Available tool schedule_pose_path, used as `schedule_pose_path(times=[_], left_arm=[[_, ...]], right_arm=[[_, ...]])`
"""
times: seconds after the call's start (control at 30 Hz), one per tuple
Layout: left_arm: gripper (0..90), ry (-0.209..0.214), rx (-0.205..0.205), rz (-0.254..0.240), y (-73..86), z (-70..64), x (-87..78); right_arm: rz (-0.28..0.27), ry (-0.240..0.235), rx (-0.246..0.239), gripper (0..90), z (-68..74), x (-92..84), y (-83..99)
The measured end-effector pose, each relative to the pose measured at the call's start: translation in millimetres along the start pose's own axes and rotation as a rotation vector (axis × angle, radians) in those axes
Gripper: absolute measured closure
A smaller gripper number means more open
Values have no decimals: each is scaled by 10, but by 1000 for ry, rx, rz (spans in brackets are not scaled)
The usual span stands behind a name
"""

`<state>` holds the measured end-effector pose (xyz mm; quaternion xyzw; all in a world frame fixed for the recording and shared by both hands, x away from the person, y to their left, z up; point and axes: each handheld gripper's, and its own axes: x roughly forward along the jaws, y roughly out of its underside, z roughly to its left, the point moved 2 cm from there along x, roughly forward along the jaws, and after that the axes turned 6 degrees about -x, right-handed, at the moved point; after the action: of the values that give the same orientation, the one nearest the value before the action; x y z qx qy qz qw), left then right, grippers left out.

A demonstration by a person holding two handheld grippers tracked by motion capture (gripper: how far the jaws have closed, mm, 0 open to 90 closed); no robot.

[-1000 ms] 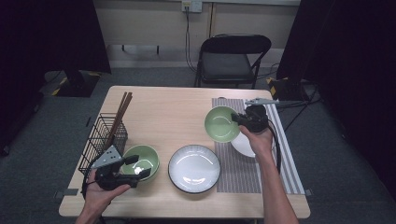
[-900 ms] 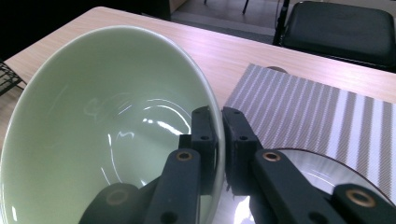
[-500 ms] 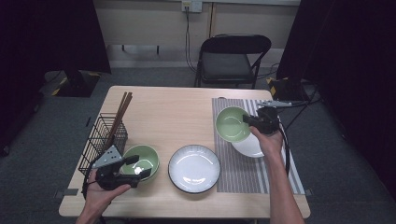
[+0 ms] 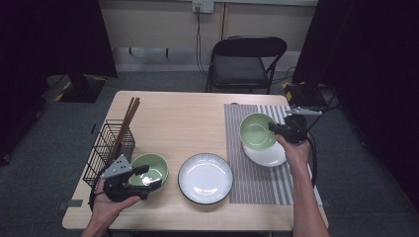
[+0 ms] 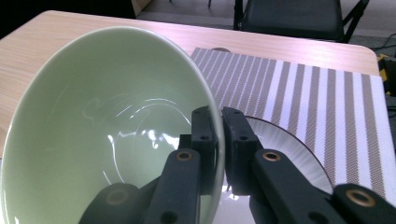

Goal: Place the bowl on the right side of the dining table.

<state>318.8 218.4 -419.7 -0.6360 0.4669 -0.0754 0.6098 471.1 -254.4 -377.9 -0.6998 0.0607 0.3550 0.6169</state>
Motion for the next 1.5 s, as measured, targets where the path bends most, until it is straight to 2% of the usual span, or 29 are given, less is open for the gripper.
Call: schedule_pose_path(times=[0.07, 0.17, 0.83, 1.23, 1.37, 1.5], left_arm=[[273, -2, 10, 8, -1, 2, 2], [273, -1, 1, 5, 6, 0, 9], [273, 1, 7, 15, 19, -23, 52], [273, 2, 2, 17, 26, -22, 62], [273, 1, 21, 27, 23, -17, 63], [273, 5, 6, 21, 21, -23, 77]], right_arm=[[1, -1, 3, 841, -20, -5, 12], [1, 0, 13, 843, -56, -2, 47], [67, 55, 65, 842, -284, 83, 336], [101, 81, 82, 841, -376, 173, 399], [102, 93, 107, 841, -401, 216, 458], [123, 100, 119, 840, -433, 258, 530]])
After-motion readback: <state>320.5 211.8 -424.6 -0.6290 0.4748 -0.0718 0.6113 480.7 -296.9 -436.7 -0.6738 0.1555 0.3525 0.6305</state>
